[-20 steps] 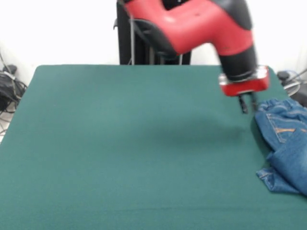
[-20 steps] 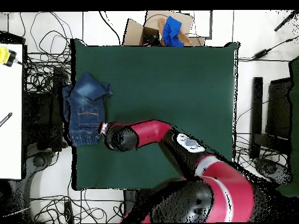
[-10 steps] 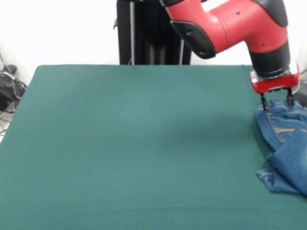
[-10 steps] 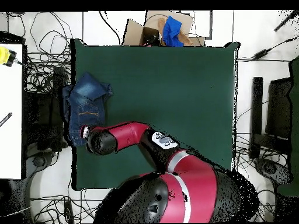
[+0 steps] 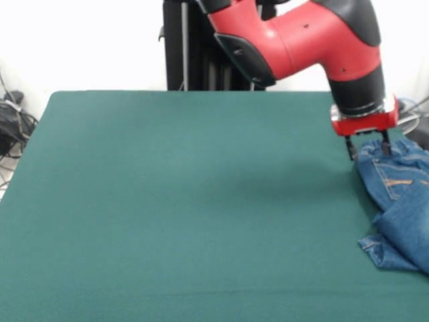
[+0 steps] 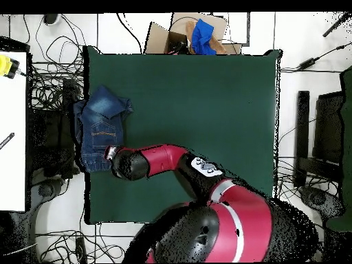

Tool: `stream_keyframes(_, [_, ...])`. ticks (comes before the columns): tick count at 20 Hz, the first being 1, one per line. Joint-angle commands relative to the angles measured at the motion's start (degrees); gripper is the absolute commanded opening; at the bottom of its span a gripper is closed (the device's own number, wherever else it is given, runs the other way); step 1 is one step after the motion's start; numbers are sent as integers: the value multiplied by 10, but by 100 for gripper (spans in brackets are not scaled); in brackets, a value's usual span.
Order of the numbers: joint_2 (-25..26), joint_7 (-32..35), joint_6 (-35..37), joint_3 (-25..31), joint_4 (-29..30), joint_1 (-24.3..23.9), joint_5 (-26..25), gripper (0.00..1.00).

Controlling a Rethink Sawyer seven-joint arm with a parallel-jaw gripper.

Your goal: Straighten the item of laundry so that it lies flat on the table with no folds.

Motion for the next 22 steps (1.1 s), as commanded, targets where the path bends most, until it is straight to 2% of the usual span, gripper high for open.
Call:
stream_keyframes(1, [27,46,-18,-23,-31,-14,8,100])
stream_keyframes(6, [27,42,-5,-33,-48,-4,8,100])
stream_keyframes(12, [73,67,-57,-61,-82,45,7,100])
stream_keyframes(16, [85,85,-87,-82,-91,82,15,100])
stream_keyframes(22, [101,76,-98,-86,-102,91,16,100])
